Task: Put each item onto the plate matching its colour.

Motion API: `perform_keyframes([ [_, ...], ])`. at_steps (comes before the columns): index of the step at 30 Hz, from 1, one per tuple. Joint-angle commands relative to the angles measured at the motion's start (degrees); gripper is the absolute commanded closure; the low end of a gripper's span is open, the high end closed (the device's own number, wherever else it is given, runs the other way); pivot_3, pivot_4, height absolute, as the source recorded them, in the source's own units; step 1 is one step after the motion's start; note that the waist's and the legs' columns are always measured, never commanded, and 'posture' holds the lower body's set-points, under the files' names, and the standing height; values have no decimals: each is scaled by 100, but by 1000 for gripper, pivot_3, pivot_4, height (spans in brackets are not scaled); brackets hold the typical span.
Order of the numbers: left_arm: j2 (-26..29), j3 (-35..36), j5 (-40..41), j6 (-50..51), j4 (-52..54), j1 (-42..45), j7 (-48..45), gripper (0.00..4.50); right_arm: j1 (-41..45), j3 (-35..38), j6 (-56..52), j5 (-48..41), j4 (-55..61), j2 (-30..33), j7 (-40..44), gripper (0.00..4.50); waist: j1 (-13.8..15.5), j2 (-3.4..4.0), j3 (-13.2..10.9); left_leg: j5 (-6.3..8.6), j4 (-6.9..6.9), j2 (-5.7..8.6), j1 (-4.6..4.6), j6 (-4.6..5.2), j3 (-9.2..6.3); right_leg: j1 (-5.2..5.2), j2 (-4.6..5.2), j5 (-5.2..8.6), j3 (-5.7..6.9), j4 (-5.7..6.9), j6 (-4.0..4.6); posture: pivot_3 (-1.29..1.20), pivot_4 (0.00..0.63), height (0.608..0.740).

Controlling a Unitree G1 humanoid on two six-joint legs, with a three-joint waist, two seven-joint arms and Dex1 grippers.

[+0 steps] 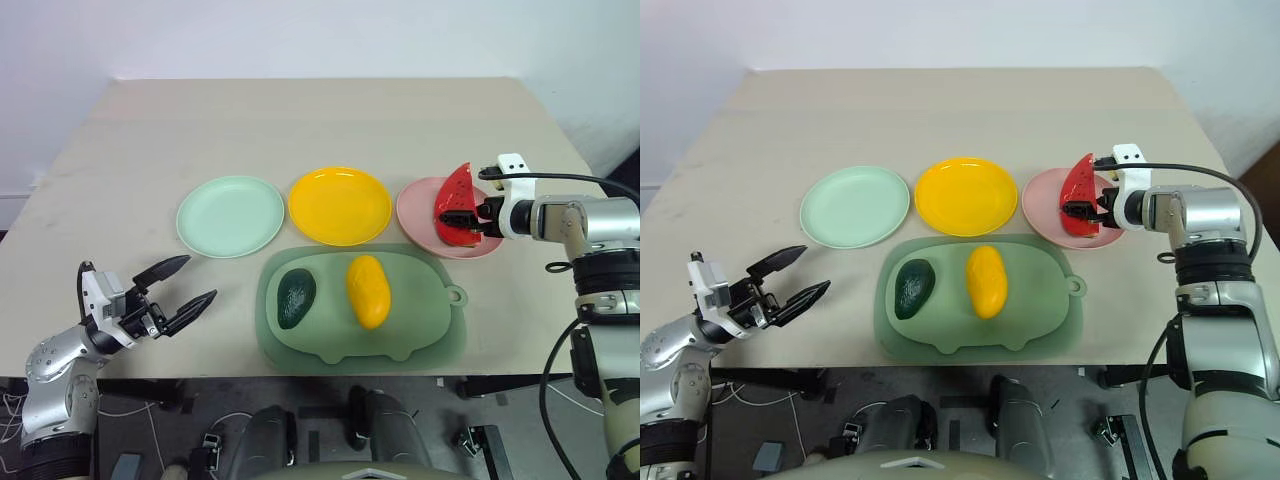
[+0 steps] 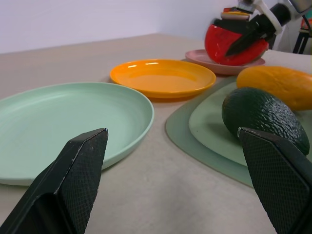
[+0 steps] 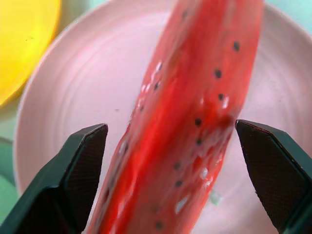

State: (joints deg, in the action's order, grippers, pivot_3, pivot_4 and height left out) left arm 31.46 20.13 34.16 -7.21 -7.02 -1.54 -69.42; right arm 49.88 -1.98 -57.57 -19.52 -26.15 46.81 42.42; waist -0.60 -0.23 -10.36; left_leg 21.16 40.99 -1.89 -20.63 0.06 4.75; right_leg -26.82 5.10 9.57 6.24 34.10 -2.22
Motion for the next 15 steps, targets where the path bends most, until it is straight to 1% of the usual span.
perform_keyframes([
  [1, 20, 28, -13, -88, 138, 5, 42, 0, -2, 269, -476, -291, 1088, 670, 508, 37, 9, 7, -4, 0, 0, 0, -1, 0, -1, -1, 1, 0, 0, 0, 0, 0, 150, 733],
  [3, 32, 31, -5, -94, 128, 5, 47, 0, -144, 461, -813, -560, 1692, 1053, 758, 37, 7, 7, -4, 1, -1, 0, -2, 1, -4, -2, 1, 0, 3, -1, 0, 0, 150, 733],
  [7, 58, 29, 1, -97, 98, 16, 36, 0, -382, 928, -1534, -1100, 2647, 1627, 1037, 37, -17, 7, -4, 1, 0, -4, 5, 1, -3, 3, 1, 1, 3, -4, 0, 0, 150, 733],
  [10, 86, 24, 0, -99, 47, 47, 1, 0, -597, 1230, -2037, -1580, 3338, 1838, 1187, 37, -11, 14, -8, 1, -2, -5, 0, 0, -3, -4, 1, 2, 2, -4, 0, 0, 150, 733],
  [12, 118, 16, -7, -93, -24, 110, -35, 0, -604, 1425, -2603, -1968, 3836, 1648, 1078, 37, -21, 13, -8, 1, -2, -6, 1, 0, -2, -4, -1, 2, 0, -5, 0, 0, 150, 733],
  [15, 139, -13, -22, -80, -106, 220, -77, 0, -582, 1599, -3409, -2575, 4499, 999, 679, 37, -16, 8, -5, 1, -1, -9, 4, 0, -2, -3, -5, 2, 0, -3, 1, 0, 150, 733],
])
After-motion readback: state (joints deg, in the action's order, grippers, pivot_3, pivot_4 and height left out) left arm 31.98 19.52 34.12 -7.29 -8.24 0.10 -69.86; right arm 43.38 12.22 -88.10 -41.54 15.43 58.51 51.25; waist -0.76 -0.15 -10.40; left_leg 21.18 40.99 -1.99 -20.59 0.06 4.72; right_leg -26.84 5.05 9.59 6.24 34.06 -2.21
